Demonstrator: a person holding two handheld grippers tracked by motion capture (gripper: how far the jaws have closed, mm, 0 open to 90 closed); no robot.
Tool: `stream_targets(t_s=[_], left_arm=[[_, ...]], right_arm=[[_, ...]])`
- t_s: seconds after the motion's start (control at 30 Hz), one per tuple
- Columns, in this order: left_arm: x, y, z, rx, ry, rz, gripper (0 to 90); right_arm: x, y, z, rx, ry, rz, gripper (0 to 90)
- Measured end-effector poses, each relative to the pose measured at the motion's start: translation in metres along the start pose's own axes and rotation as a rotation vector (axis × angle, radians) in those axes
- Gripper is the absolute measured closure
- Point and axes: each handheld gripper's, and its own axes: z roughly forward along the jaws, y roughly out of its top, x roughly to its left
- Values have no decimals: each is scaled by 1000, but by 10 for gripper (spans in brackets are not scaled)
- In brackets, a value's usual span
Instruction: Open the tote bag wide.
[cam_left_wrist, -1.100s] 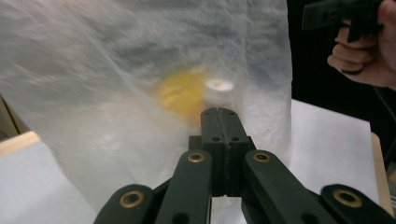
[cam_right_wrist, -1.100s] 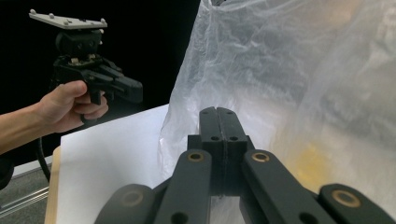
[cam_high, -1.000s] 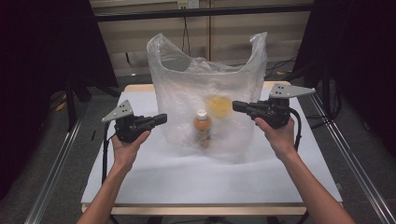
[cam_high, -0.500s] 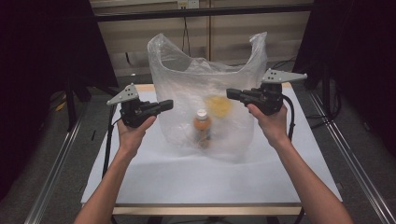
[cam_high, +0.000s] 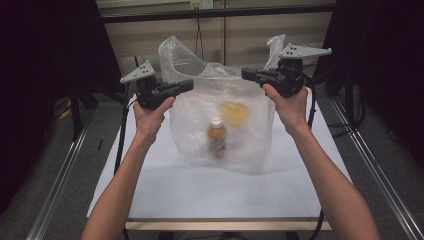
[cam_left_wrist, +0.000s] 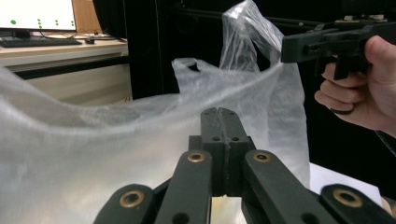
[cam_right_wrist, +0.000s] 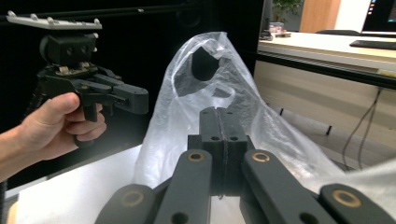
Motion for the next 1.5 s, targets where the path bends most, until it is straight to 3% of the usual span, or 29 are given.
stream_targets(t_s=[0.13,0.3,0.47,0.77,0.93,1.13,1.23,1.3,1.5], left_arm=[[3,8,9,-5,-13,4,900],[9,20,18,10,2,17,900],[19,26,27,18,18,-8,900],[28,26,43,77,44,-18,900],[33,20,49,123,68,-28,900],[25,10,49,180,53,-12,900],[20,3,49,172,32,-11,900],[16,-4,52,211,38,-3,900],[4,-15,53,217,-10,5,900]], right_arm=[[-3,5,4,13,-18,-7,900],[-5,11,14,45,-49,-15,900],[-3,20,26,96,-68,-34,900],[-9,23,36,145,-102,-30,900],[-14,19,46,205,-133,-29,900],[-13,4,54,247,-109,-22,900],[-11,-3,57,267,-103,-31,900],[-8,-10,61,277,-87,-15,900],[-3,-25,67,299,-47,-9,900]])
